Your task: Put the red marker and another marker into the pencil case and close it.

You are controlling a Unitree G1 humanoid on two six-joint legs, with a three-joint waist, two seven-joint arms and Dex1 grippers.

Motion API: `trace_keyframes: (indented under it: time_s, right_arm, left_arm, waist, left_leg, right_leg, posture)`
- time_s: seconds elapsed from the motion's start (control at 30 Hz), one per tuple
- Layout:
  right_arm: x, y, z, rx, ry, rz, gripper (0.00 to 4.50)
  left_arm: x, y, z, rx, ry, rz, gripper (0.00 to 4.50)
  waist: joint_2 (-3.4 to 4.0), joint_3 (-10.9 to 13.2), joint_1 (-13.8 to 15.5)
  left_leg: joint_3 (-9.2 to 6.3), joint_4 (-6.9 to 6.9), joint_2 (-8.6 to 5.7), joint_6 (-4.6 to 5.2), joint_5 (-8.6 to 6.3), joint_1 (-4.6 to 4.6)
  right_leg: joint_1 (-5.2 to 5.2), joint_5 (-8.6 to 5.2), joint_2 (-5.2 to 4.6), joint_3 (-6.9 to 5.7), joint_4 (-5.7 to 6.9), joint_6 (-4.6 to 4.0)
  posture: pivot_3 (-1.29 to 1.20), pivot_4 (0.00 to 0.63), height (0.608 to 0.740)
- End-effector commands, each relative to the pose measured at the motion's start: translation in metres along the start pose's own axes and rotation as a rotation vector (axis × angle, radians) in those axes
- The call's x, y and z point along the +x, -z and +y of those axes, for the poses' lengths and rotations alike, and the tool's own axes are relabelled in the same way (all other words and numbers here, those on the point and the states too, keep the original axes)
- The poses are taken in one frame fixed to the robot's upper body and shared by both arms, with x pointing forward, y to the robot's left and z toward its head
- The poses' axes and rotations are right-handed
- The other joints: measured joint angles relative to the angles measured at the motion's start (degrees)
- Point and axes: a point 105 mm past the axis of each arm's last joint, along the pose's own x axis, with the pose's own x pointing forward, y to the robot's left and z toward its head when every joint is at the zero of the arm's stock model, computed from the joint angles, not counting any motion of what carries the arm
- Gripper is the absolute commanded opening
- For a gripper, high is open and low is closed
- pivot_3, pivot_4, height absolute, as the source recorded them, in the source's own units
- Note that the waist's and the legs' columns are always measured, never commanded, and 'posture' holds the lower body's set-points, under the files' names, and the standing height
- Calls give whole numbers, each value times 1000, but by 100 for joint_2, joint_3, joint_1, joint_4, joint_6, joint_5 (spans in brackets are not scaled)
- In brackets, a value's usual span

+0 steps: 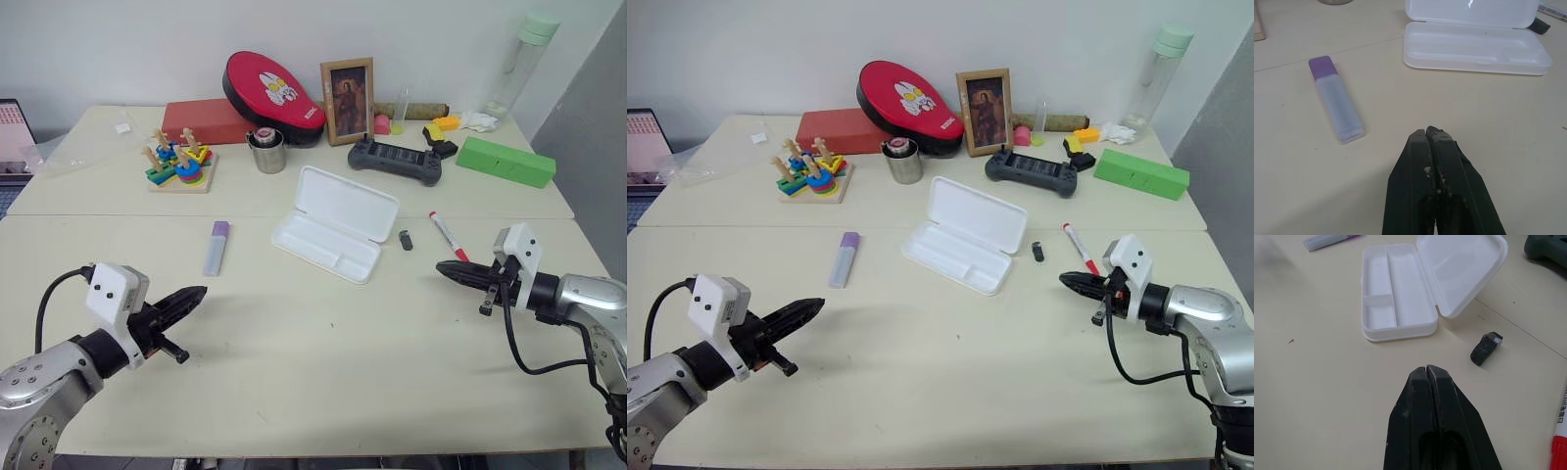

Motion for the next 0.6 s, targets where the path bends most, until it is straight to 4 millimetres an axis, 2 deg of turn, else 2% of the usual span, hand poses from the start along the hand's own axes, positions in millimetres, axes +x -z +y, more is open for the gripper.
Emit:
trace_keyframes:
  time_s: [0.03,0.6]
  right_arm:
    - [-1,-13,1,-51,-1,-32,0]
    - [-1,-14,4,-57,-12,-35,0]
  left_arm:
    - [1,-11,-7,49,24,-30,42]
    - [4,-13,-6,59,31,-26,42]
  waist:
    - [0,0,0]
    - [0,0,0]
  left_leg:
    - [0,0,0,0,0,0]
    - [0,0,0,0,0,1]
  right_leg:
    - [0,0,0,0,0,0]
    - [1,0,0,0,0,0]
  posture:
    - [0,150,740]
    - [0,150,740]
